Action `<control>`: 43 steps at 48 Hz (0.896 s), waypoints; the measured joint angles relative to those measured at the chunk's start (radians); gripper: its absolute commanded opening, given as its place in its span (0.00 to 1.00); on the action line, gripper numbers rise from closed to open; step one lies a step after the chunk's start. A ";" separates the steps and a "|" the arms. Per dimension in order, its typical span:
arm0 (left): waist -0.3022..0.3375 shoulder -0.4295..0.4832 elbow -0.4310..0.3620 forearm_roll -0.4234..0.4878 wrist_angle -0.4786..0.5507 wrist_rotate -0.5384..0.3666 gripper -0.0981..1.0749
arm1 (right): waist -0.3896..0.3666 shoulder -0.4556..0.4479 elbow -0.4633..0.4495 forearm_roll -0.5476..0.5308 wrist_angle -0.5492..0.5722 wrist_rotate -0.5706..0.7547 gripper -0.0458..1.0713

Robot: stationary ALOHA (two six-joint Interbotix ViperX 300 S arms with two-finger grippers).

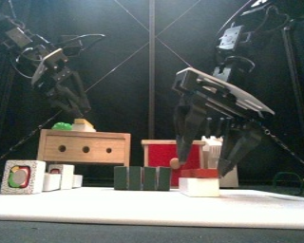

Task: Grab salmon sushi

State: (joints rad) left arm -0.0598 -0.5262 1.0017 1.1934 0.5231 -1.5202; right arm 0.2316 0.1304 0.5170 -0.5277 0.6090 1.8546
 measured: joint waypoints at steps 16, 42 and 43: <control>0.000 -0.011 0.015 0.003 0.000 0.002 0.84 | -0.005 0.075 -0.057 0.049 0.055 -0.002 0.91; -0.002 -0.011 0.018 -0.003 0.000 0.000 0.84 | -0.006 0.095 -0.071 0.037 0.060 -0.003 0.63; -0.002 -0.011 0.020 -0.003 0.000 -0.002 0.84 | -0.006 0.094 -0.069 0.037 0.060 -0.003 0.63</control>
State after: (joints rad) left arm -0.0614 -0.5369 1.0216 1.1904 0.5231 -1.5217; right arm 0.2255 0.2240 0.4479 -0.4909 0.6688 1.8515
